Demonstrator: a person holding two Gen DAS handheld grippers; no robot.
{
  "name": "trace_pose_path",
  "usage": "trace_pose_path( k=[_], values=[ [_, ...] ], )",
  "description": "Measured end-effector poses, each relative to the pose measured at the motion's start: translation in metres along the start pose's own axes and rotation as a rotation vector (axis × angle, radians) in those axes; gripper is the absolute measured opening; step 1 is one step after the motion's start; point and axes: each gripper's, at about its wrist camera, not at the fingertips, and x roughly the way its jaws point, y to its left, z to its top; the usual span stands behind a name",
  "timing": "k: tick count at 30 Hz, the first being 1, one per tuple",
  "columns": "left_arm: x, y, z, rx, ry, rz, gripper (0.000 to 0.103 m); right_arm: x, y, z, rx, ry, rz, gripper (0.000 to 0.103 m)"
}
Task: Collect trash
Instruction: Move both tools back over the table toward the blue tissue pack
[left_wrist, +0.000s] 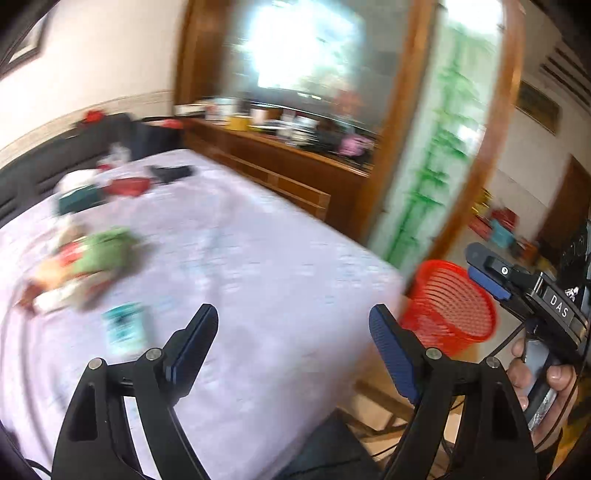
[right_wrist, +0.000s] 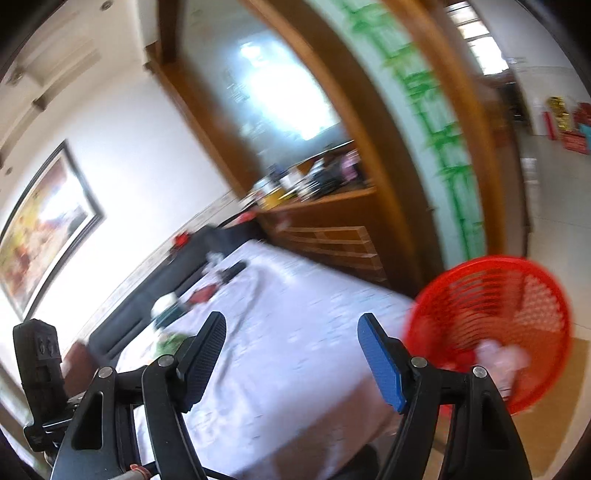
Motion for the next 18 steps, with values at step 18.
trace_pose_path(
  k=[18],
  values=[
    [-0.107,0.207,-0.031,-0.282,-0.099,0.453,0.083,0.112,0.193,-0.08,-0.282,0.286,0.271,0.083]
  ],
)
